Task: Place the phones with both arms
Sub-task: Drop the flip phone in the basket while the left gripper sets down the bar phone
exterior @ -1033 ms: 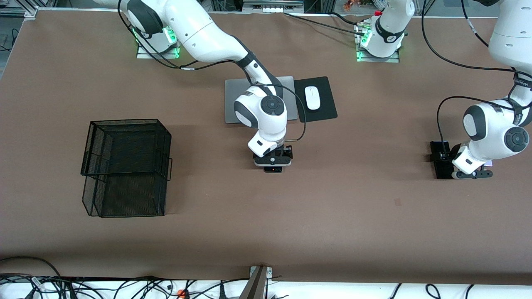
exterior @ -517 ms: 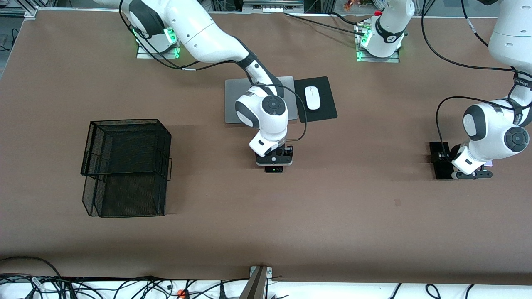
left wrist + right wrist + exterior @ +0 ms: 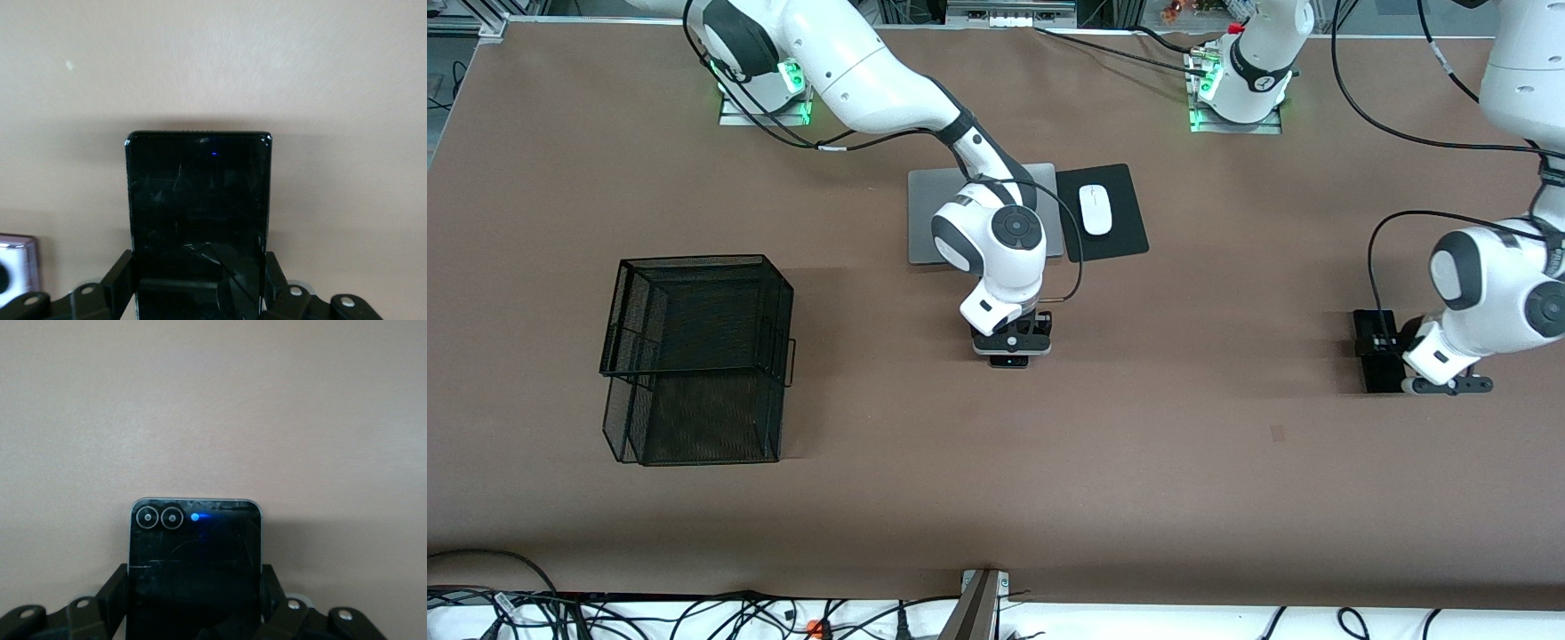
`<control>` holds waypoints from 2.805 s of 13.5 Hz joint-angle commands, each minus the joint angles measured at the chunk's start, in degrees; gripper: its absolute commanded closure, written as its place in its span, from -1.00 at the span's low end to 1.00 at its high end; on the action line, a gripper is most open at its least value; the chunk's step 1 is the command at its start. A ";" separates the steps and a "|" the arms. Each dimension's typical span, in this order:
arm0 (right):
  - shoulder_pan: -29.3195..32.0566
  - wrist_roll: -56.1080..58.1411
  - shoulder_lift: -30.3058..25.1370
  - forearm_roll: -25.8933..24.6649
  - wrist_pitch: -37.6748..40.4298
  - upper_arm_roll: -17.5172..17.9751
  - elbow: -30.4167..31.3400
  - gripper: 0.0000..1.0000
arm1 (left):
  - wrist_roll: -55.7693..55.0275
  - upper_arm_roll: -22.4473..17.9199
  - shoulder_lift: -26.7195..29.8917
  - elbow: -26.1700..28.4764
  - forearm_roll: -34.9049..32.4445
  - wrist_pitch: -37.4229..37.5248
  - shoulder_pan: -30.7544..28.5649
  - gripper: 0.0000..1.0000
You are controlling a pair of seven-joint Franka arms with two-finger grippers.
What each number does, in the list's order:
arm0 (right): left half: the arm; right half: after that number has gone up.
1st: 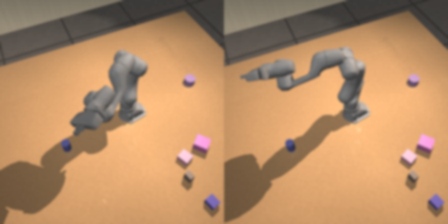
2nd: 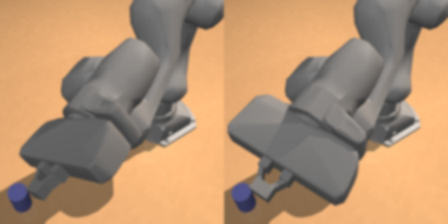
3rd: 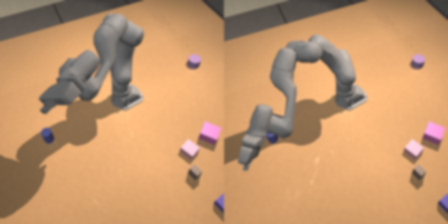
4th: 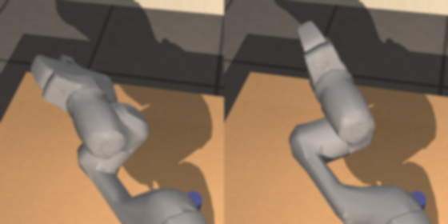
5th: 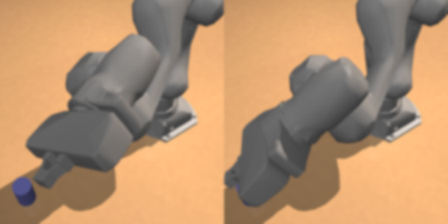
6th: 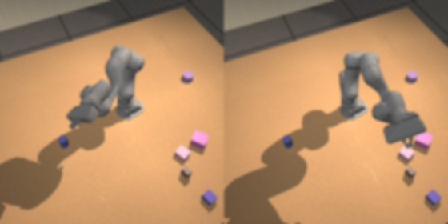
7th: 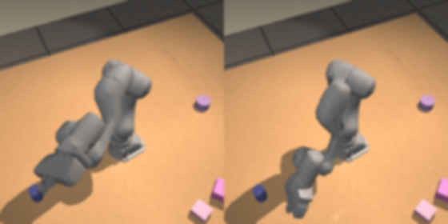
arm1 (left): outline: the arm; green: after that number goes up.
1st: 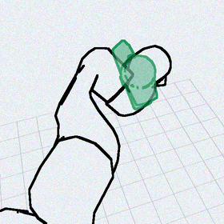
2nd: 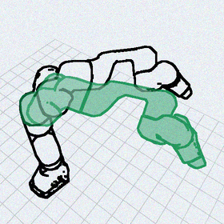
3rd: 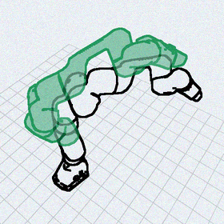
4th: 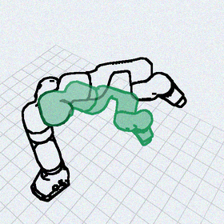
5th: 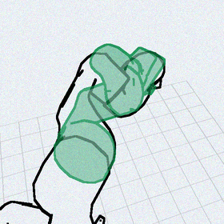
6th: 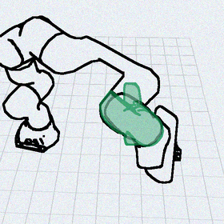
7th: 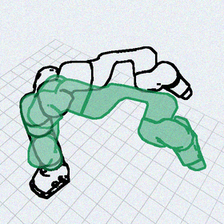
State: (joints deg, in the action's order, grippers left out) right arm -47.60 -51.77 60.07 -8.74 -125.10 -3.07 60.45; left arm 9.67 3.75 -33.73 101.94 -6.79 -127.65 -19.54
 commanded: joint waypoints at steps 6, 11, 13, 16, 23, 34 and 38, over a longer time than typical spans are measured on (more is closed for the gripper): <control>5.84 7.53 -15.67 0.47 24.96 3.33 -4.83 1.00 | -4.49 0.29 0.77 -18.77 6.06 23.74 11.87 0.15; 10.86 23.25 -34.97 3.80 20.11 -3.67 21.65 1.00 | -8.08 0.29 -1.60 -19.76 22.50 23.24 23.11 0.33; 10.86 31.68 -43.68 6.01 12.81 -9.65 35.54 1.00 | -14.82 0.29 -2.83 -19.85 23.58 19.05 29.62 0.32; 10.86 42.33 -51.53 7.33 9.44 -17.47 47.09 1.00 | -28.00 0.56 -5.81 -19.76 24.54 9.03 38.23 0.32; 10.86 62.04 -57.89 7.86 -5.22 -34.27 64.34 1.00 | -47.90 -0.14 -12.93 -18.18 23.49 -7.07 54.24 0.31; 14.73 73.57 -46.71 20.34 -14.65 -36.31 64.79 0.14 | -48.97 -4.69 -4.62 -16.86 22.18 5.07 51.02 -1.00; 14.73 73.30 -46.80 20.34 -12.11 -36.40 61.64 -1.00 | -42.31 -7.26 2.43 -17.39 5.42 20.14 44.61 -1.00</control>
State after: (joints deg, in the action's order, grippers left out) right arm -33.22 20.44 13.43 10.58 -139.48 -39.36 124.50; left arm -36.71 -3.57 -34.44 82.86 4.43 -111.33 28.08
